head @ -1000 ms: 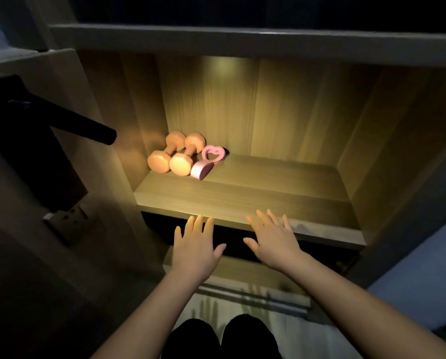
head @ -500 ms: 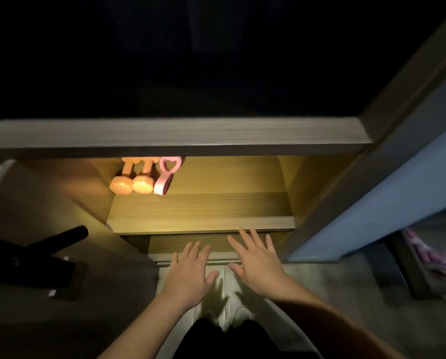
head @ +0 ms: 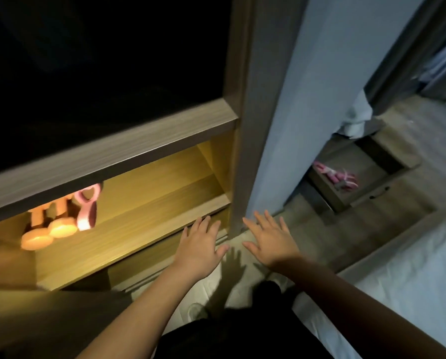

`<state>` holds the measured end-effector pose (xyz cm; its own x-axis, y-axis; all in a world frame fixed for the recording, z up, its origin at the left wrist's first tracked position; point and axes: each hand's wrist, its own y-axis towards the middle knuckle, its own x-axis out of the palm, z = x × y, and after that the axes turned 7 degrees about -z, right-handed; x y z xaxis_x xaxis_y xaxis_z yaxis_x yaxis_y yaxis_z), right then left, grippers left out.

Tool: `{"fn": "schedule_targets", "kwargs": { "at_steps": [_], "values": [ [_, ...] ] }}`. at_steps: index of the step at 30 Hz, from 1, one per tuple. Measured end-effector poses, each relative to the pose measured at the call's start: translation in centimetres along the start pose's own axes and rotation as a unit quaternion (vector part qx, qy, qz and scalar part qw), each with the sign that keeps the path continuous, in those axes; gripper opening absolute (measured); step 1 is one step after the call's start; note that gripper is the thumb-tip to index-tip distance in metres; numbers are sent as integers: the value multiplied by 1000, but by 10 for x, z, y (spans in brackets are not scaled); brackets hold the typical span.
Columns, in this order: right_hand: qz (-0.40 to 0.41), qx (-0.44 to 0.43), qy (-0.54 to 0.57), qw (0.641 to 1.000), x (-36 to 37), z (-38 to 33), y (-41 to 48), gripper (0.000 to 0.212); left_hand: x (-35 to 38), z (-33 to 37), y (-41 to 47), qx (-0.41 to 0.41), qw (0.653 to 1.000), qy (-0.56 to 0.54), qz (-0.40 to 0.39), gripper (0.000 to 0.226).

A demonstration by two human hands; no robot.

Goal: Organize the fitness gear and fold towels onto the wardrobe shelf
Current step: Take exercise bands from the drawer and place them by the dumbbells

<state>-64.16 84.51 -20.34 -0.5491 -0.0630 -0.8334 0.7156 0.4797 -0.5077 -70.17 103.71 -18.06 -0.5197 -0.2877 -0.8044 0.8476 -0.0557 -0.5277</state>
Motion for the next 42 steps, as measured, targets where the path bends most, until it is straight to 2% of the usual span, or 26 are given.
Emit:
{"fn": "schedule_targets", "kwargs": {
  "at_steps": [5, 9, 15, 21, 27, 32, 38, 40, 42],
  "values": [
    [32, 70, 38, 996, -6, 101, -5, 64, 0, 80, 68, 52, 998, 26, -9, 64],
    [54, 89, 59, 993, -19, 191, -17, 62, 5, 155, 120, 77, 995, 48, -32, 63],
    [9, 143, 108, 984, -38, 314, -28, 54, 5, 259, 189, 100, 990, 62, -79, 60],
    [-2, 210, 166, 964, -46, 383, -7, 56, -2, 312, 261, 115, 979, 105, -129, 60],
    [-43, 253, 229, 939, -51, 448, 43, 58, -1, 362, 372, 134, 966, 151, -159, 62],
    [-51, 274, 229, 933, -51, 541, 119, 59, 31, 395, 497, 129, 954, 182, -200, 61],
    [-57, 275, 229, 932, -20, 631, 219, 60, 91, 415, 610, 126, 958, 168, -196, 60],
    [-65, 259, 222, 938, -5, 652, 246, 60, 112, 413, 628, 120, 959, 134, -219, 60],
    [-71, 243, 212, 944, 5, 671, 274, 62, 130, 410, 641, 99, 961, 85, -246, 47]
  ]
}}
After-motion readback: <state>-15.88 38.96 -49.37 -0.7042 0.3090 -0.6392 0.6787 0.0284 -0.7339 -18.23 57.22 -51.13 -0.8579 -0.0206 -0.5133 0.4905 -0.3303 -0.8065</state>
